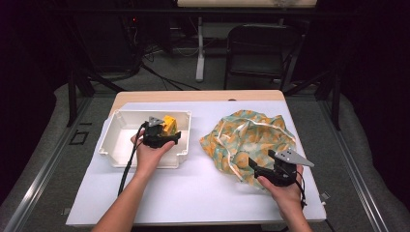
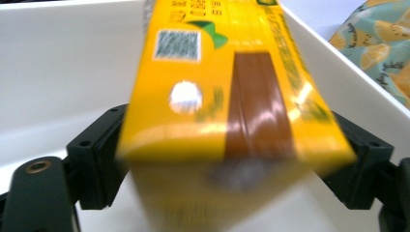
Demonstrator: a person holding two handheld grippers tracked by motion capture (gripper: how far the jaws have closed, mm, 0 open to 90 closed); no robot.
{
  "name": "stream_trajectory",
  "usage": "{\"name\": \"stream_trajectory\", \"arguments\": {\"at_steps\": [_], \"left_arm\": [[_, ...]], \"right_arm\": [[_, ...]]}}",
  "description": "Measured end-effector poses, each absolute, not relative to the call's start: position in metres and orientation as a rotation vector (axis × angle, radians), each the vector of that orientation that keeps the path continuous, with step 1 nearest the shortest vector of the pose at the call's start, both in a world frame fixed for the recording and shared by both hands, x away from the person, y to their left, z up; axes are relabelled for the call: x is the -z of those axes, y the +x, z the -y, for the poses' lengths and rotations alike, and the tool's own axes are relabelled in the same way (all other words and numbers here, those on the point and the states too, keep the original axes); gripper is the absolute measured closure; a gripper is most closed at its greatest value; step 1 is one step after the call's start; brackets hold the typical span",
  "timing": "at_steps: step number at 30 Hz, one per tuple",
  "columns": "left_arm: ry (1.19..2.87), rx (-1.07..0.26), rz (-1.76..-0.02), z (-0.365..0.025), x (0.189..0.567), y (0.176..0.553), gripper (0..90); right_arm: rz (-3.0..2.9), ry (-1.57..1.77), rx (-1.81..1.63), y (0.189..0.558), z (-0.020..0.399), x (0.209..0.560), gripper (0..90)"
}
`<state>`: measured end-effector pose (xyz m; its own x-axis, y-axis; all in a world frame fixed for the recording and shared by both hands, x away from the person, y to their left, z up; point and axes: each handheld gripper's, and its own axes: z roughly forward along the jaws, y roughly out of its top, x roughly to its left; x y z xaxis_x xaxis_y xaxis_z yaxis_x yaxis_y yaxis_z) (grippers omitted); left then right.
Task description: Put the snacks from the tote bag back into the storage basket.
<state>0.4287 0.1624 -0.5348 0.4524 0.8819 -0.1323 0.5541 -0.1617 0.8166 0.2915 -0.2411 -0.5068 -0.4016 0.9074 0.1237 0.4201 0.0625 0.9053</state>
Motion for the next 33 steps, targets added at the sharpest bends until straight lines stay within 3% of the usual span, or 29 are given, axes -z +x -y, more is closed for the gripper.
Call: {"name": "stream_trajectory", "arguments": {"at_steps": [2,8,10,19,33], "left_arm": [[1.829,-0.493,-1.209,-0.167,0.534,0.420,16.5],[1.793,-0.536,-1.231,-0.177,0.531,0.396,32.3],[1.766,-0.546,-1.251,-0.179,0.529,0.389,46.9],[1.813,-0.465,-1.164,-0.168,0.528,0.378,87.9],[1.906,-0.466,-1.086,-0.155,0.531,0.395,90.0]], "right_arm": [[-1.860,1.318,-1.312,0.292,0.241,0.507,17.4],[-1.859,1.318,-1.305,0.291,0.240,0.507,17.4],[-1.857,1.320,-1.309,0.292,0.240,0.507,17.3],[-1.859,1.324,-1.302,0.292,0.241,0.508,17.4],[-1.861,1.321,-1.294,0.293,0.241,0.509,17.6]]}}
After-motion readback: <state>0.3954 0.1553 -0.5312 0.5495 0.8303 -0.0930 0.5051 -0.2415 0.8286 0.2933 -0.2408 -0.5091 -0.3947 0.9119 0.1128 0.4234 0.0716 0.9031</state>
